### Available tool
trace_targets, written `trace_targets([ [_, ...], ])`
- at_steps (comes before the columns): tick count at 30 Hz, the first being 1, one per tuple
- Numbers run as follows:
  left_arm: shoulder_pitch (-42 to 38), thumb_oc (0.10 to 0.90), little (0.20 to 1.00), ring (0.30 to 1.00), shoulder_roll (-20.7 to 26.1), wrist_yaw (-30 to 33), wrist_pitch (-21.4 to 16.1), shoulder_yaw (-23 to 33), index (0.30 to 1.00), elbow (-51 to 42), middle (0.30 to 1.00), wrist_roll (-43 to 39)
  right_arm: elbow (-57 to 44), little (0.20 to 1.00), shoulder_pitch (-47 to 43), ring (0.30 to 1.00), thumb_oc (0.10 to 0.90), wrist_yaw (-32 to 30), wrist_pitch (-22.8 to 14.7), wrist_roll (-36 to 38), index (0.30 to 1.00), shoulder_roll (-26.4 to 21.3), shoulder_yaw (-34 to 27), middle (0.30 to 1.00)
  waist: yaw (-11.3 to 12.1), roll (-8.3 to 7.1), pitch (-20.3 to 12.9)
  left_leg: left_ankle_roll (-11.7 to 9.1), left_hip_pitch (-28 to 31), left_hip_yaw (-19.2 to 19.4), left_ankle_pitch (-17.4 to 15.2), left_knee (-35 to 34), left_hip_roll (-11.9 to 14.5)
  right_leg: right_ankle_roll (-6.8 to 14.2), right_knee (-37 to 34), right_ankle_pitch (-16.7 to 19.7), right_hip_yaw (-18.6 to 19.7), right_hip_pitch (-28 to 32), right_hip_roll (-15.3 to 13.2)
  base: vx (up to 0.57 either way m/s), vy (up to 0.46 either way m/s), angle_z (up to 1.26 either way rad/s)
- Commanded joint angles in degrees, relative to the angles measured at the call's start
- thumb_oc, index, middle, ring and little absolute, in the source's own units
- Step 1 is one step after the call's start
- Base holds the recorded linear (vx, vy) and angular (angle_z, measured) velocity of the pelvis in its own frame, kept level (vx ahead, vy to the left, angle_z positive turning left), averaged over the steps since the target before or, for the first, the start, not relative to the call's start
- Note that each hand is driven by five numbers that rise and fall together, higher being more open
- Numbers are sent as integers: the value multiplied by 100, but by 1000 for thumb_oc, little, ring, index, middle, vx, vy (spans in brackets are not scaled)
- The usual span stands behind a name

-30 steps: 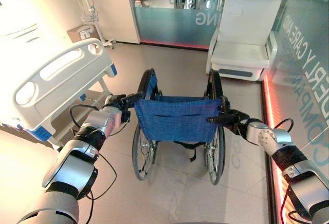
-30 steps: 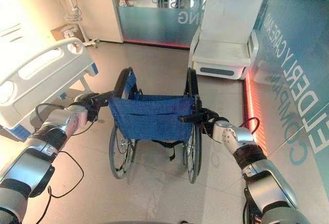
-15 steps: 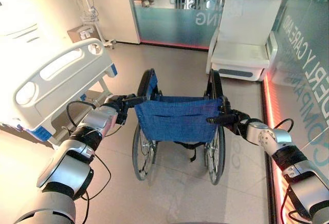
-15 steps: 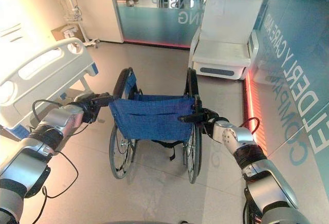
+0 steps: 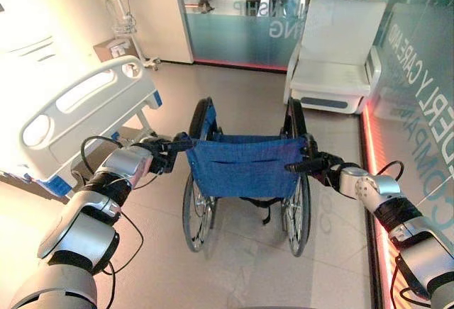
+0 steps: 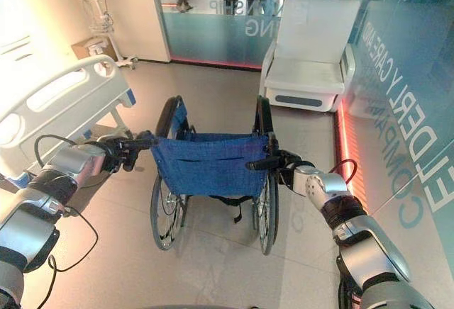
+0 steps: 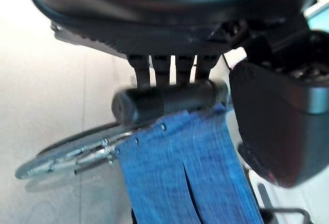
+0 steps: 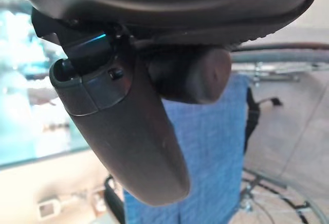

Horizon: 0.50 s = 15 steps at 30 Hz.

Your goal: Push the wheelchair next to the bed

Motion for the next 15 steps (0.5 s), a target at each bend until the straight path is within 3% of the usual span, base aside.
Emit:
trace_targets([
  [1,-1049,400,300,300,-614,-570,-143,-694,300,-44,300,-325,73,453,-1667,453,502,206,-388,416,453,684,176,453,253,-125,-228,-22,-147,134,-192,19,-471,122,9,-101,-115,155,-37,0,0,0],
  [2,-1060,400,300,300,-619,-566,-141,-700,300,-44,300,-330,79,340,-1682,340,427,199,-388,416,340,692,180,340,254,-126,-229,-21,-147,133,-192,19,-471,122,9,-101,-118,156,-38,0,0,0],
  [3,-1093,400,300,300,-644,-548,-140,-709,300,-44,300,-316,101,300,-1720,300,400,181,-396,463,300,721,195,300,260,-127,-236,-21,-147,131,-190,19,-471,121,9,-100,-125,159,-41,0,0,0],
  [15,-1415,400,300,300,-1086,-384,-409,-772,300,188,300,-531,534,300,-2081,300,400,153,-342,718,300,1167,277,300,291,-133,-292,-4,-148,78,-206,19,-492,120,9,-114,-122,173,-71,6,2,0],
])
